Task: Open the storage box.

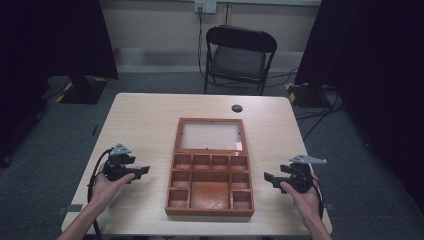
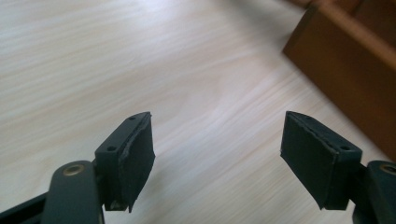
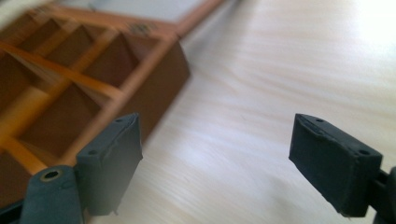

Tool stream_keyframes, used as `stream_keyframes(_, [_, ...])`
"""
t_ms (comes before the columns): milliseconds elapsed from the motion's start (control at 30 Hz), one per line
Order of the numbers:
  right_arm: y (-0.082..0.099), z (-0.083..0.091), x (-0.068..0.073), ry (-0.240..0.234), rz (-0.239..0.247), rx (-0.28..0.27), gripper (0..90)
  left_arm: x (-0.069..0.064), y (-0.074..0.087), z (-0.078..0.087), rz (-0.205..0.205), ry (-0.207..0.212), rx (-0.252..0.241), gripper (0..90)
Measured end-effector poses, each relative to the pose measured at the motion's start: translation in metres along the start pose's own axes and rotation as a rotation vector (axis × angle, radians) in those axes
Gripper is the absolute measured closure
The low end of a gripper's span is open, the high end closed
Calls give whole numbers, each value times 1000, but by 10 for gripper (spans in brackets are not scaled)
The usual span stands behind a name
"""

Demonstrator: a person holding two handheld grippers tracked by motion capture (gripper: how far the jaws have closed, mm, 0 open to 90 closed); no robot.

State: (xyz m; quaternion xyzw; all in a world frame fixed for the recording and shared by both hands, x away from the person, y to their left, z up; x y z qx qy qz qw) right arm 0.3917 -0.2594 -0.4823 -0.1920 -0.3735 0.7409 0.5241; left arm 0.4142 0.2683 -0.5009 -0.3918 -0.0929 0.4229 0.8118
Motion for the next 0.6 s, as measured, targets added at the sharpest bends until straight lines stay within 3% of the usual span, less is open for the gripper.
stream_keyframes(100, [18, -7, -9, 75, 10, 68, 177, 5, 10, 1, 26, -21, 19, 244])
stream_keyframes(167, [21, -9, -12, 103, 12, 69, 177, 7, 16, 0, -11, -74, 41, 233])
stream_keyframes(233, [25, -12, -15, 145, 32, 87, 169, 8, 22, -4, -20, -82, 67, 226])
stream_keyframes(267, [27, -14, -17, 173, 39, 88, 165, 10, 24, -6, -23, -85, 45, 164])
stream_keyframes(367, [30, -18, -19, 188, 41, 107, 147, 13, 25, -7, -17, -101, 11, 153])
stream_keyframes(400, [32, -19, -18, 198, 36, 97, 141, 13, 26, -10, -7, -105, -22, 139])
stream_keyframes(433, [32, -21, -17, 212, 58, 88, 134, 12, 27, -10, -4, -104, -33, 127])
stream_keyframes(467, [34, -24, -15, 240, 87, 75, 93, 12, 27, -10, -9, -107, -32, 136])
stream_keyframes(600, [36, -27, -15, 243, 83, 49, 53, 12, 26, -11, 0, -106, -43, 138])
Point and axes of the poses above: each handheld gripper's, and its own axes: z roughly backward along the jaws, y roughly out of its underside, x roughly to its left, the point moved 4 cm from there along -z, roughly forward along the jaws, and after that the axes turned 9 degrees about y, right-handed, at the moved point
